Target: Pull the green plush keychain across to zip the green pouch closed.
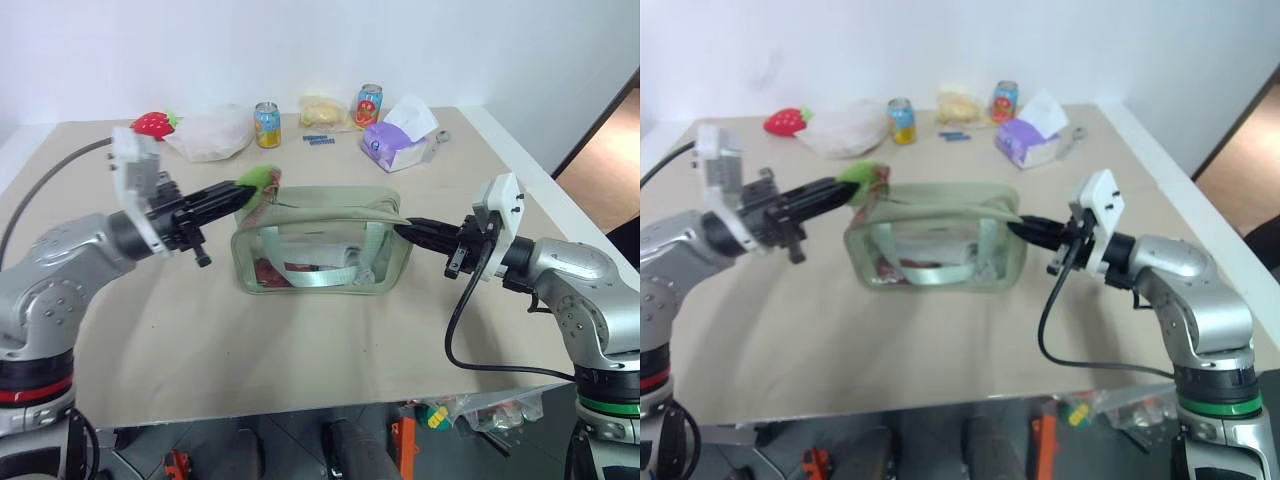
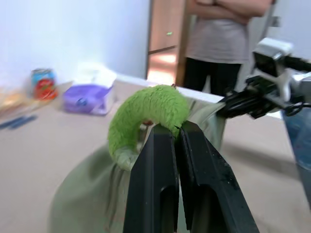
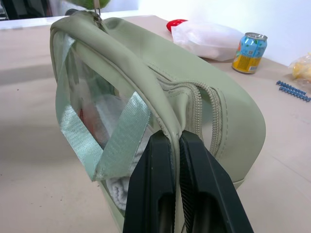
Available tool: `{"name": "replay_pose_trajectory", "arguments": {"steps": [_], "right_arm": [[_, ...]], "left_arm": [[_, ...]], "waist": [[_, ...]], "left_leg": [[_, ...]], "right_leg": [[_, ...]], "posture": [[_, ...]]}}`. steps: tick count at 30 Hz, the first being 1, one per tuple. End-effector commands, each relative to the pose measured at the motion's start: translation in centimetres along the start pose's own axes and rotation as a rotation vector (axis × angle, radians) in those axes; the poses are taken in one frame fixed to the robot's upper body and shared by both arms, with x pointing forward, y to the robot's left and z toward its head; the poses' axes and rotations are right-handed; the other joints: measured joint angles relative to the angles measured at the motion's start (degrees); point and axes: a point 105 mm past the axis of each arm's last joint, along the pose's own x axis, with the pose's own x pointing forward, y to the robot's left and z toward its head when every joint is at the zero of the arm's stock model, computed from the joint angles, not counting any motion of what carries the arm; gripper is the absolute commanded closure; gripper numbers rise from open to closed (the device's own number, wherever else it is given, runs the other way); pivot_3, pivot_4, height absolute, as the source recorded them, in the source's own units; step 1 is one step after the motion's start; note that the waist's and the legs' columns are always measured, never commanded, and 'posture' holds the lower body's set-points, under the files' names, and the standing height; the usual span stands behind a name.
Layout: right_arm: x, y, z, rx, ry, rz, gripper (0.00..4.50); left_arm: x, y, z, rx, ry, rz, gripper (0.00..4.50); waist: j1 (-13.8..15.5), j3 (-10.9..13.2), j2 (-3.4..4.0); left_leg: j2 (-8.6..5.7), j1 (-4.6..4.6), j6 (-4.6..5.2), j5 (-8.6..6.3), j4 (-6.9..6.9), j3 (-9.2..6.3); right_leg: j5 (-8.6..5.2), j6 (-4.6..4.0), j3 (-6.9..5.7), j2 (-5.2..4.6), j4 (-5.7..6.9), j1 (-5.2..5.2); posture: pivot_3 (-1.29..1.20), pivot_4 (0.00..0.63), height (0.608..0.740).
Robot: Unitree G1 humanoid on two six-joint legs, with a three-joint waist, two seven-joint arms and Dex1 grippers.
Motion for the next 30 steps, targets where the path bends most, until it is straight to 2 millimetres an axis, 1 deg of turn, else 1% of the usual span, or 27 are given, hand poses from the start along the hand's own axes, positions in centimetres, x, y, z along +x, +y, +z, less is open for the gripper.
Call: {"name": "replay_pose_trajectory", "arguments": {"steps": [1,8,13,16,23,24,25,26,27,30], "right_arm": [[0.1,0.0,0.7,-0.033,-0.013,0.017,4.50],[0.2,0.1,0.7,-0.040,-0.014,0.020,4.50],[0.1,0.1,0.6,-0.042,-0.013,0.018,4.50],[0.2,0.1,0.7,-0.040,-0.016,0.017,4.50],[0.4,0.1,0.5,-0.034,-0.020,0.025,4.50],[0.5,0.1,0.5,-0.034,-0.021,0.027,4.50],[0.5,0.1,0.5,-0.034,-0.021,0.029,4.50],[0.6,0.0,0.5,-0.034,-0.021,0.031,4.50],[0.6,0.0,0.5,-0.034,-0.020,0.033,4.50],[0.6,-0.1,0.5,-0.037,-0.019,0.037,4.50]], "left_arm": [[1.4,-0.4,0.2,0.031,-0.002,-0.061,4.47],[3.6,-0.2,-0.8,0.043,0.030,-0.106,4.47],[3.6,0.1,-1.5,0.023,0.093,-0.112,4.47],[2.9,0.4,-1.1,-0.009,0.094,-0.104,3.54],[1.7,0.4,0.3,-0.022,0.076,-0.078,1.17],[1.4,0.3,0.5,-0.022,0.080,-0.079,0.93],[1.2,0.2,0.6,-0.022,0.083,-0.080,0.47],[0.8,0.1,0.7,-0.017,0.090,-0.077,0.12],[0.4,0.0,0.8,-0.006,0.098,-0.073,0.02],[-1.0,0.3,1.0,0.005,0.117,-0.027,0.02]], "waist": [[0.0,0.0,0.00],[0.0,0.0,0.00],[0.0,0.0,0.00],[0.0,0.0,0.00],[0.0,0.0,0.00],[-0.1,0.0,0.00],[-0.1,0.0,0.00],[-0.2,0.0,0.00],[-0.2,0.0,0.00],[-0.4,0.0,0.00]], "left_leg": [[0.00,0.00,0.00,0.00,0.00,0.00],[0.00,0.00,0.00,0.00,0.01,-0.01],[0.00,0.01,0.00,0.00,0.01,0.01],[0.00,0.01,0.00,0.00,0.01,0.00],[0.01,0.01,0.00,0.00,0.01,-0.01],[0.01,0.01,0.00,0.00,0.01,0.00],[0.01,0.01,0.00,0.00,0.01,0.01],[0.01,0.01,0.00,0.00,0.01,0.01],[0.01,0.01,0.00,0.00,0.01,0.01],[0.02,0.01,0.00,0.00,-0.01,0.00]], "right_leg": [[0.00,0.00,0.00,0.00,0.00,0.00],[0.02,0.03,0.01,0.01,0.00,0.01],[0.03,0.05,0.04,0.02,0.00,0.00],[0.03,0.05,0.04,0.02,0.00,0.00],[0.03,0.05,0.03,0.02,0.01,0.00],[0.03,0.05,0.04,0.02,0.00,0.00],[0.03,0.06,0.05,0.01,0.00,0.00],[0.04,0.06,0.05,0.01,0.00,-0.01],[0.03,0.06,0.04,0.01,0.00,-0.01],[0.03,0.04,0.03,0.02,0.01,-0.02]], "posture": [[0.00,0.150,0.740],[0.00,0.150,0.740],[0.00,0.150,0.740],[0.00,0.150,0.740],[0.00,0.150,0.740],[0.00,0.150,0.740],[0.00,0.150,0.740],[0.00,0.150,0.740],[0.00,0.150,0.740],[0.00,0.150,0.740]]}}
